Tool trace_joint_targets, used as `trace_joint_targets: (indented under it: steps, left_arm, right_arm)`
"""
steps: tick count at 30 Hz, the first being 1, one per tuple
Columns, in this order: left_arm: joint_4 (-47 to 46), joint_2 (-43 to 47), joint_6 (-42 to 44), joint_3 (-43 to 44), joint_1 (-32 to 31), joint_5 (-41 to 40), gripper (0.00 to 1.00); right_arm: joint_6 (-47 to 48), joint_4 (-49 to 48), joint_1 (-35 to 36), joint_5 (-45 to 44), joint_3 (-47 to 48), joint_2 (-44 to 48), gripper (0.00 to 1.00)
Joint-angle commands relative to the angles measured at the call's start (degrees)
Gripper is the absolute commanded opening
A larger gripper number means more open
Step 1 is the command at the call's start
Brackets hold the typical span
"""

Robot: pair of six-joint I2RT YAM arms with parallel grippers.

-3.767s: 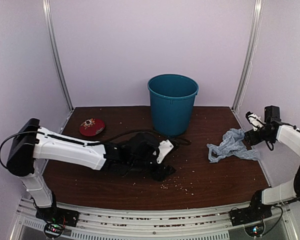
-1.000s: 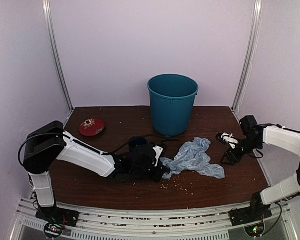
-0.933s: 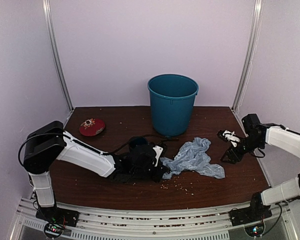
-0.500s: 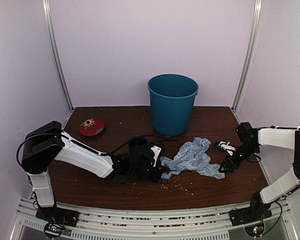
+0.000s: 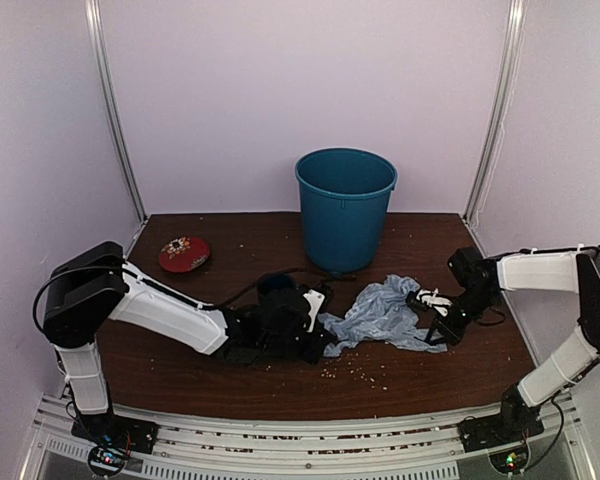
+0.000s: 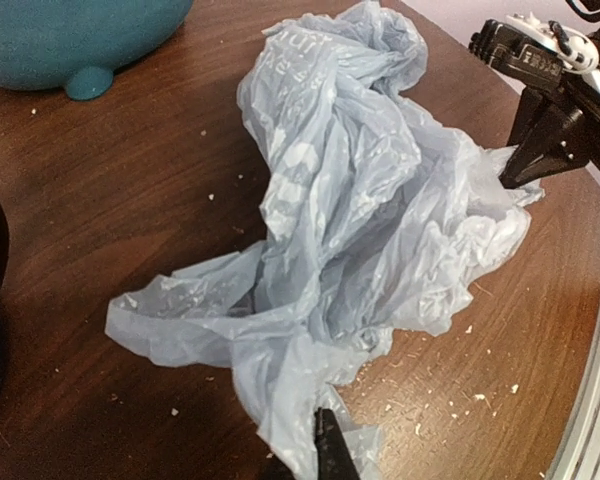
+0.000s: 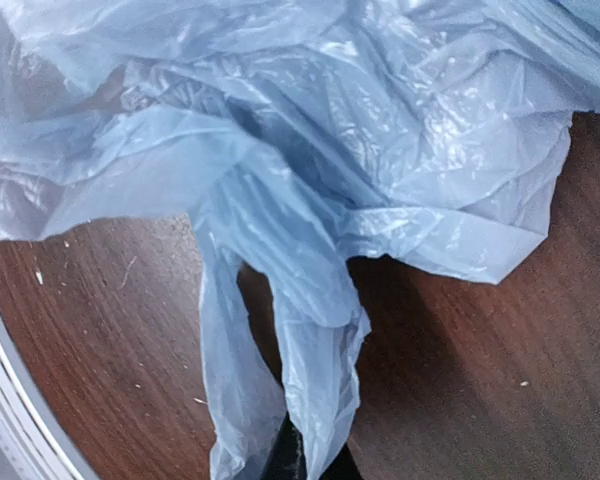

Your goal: Put the trash bags into the trash bin

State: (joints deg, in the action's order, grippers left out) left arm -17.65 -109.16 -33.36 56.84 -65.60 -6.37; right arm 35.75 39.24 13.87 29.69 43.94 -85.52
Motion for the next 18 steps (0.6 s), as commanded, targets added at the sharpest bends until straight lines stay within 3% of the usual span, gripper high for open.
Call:
trace_joint_targets:
  steps: [1,7,13,15,18]
  left_arm:
    - [2.32,1.34,3.55,4.12,0.34,-1.11,0.00]
    - [16.22,9.19,13.78,13.80,0.30,-7.65,0.00]
    - [25.33,17.52,25.21,29.66,-2.88,-8.21,0.00]
    - [27.70,18.49,30.37,38.26,-6.89,-10.01,0.00]
    - [26.26,19.35,38.66,49.00,-13.78,-17.22,0.00]
  right_arm:
    - [-3.19,-1.91,-0.97,-4.75,1.17,3.13,0.00]
    - [-7.33,3.08,-5.71,-11.06,11.69,13.09,0.00]
    - [-16.10,1.92,-5.87,-16.73,39.44,23.22,0.00]
    - [-18.68,0.63,-5.87,-13.08,49.38,24.67,0.00]
    - [-20.88,2.17,-10.04,-0.26,62.26,24.45,0.00]
